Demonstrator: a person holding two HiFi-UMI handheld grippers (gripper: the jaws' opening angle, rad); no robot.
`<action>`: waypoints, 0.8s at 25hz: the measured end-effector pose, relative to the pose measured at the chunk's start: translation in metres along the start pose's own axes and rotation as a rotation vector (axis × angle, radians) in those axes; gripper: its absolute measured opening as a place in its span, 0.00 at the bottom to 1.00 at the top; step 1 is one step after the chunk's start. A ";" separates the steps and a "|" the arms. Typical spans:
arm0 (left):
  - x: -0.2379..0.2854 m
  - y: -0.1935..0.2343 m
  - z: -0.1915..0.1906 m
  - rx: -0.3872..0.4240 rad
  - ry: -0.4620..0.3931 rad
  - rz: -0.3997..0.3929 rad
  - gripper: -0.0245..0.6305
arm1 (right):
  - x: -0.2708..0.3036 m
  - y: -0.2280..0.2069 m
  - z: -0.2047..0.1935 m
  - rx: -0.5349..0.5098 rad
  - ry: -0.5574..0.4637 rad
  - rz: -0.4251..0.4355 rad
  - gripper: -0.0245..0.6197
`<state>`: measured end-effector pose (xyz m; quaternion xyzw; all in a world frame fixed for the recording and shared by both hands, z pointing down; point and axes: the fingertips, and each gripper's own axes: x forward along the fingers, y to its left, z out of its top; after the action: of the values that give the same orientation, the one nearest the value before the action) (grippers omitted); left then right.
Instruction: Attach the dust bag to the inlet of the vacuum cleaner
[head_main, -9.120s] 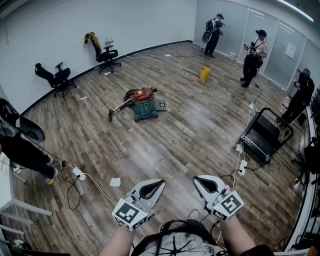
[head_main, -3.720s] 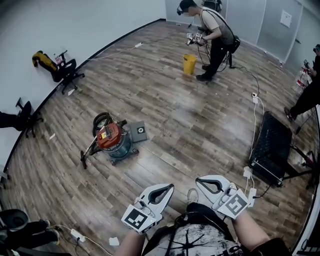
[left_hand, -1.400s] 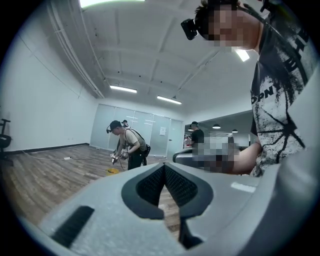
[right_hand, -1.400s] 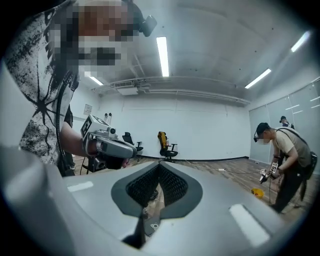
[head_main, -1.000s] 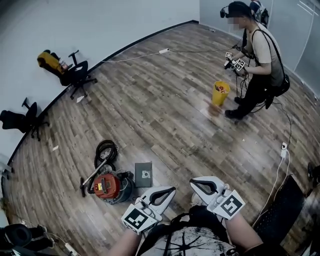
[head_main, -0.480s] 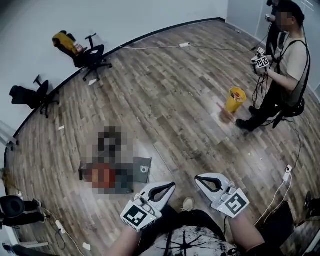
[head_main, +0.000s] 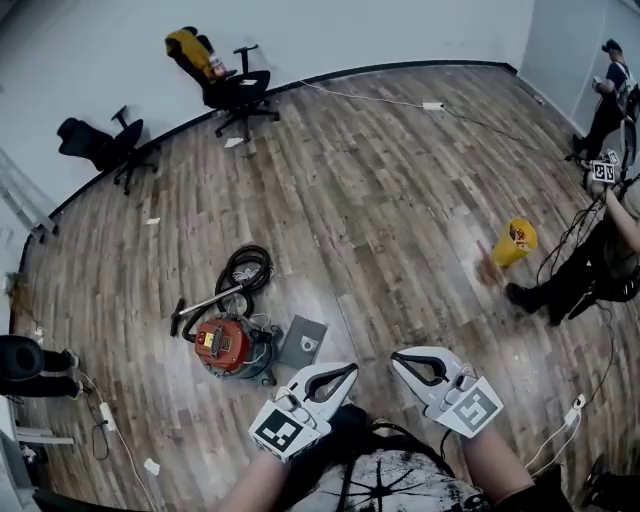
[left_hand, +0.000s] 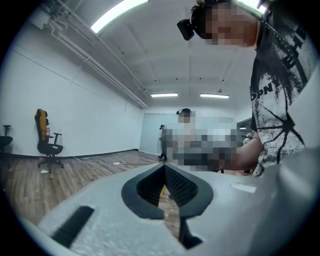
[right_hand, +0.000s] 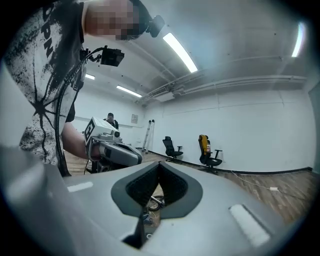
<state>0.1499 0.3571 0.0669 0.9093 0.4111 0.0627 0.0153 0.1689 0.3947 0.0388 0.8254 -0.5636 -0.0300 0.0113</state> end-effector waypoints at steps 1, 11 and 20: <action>-0.006 0.016 0.003 0.004 -0.010 0.022 0.04 | 0.019 -0.004 0.004 -0.015 -0.001 0.029 0.05; -0.078 0.162 0.043 0.100 -0.014 0.246 0.04 | 0.190 -0.019 0.039 -0.073 -0.037 0.296 0.05; -0.113 0.219 0.028 0.035 0.050 0.543 0.04 | 0.269 -0.014 0.015 -0.047 -0.012 0.611 0.05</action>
<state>0.2427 0.1284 0.0450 0.9845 0.1535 0.0796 -0.0280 0.2784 0.1493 0.0131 0.6169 -0.7851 -0.0429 0.0356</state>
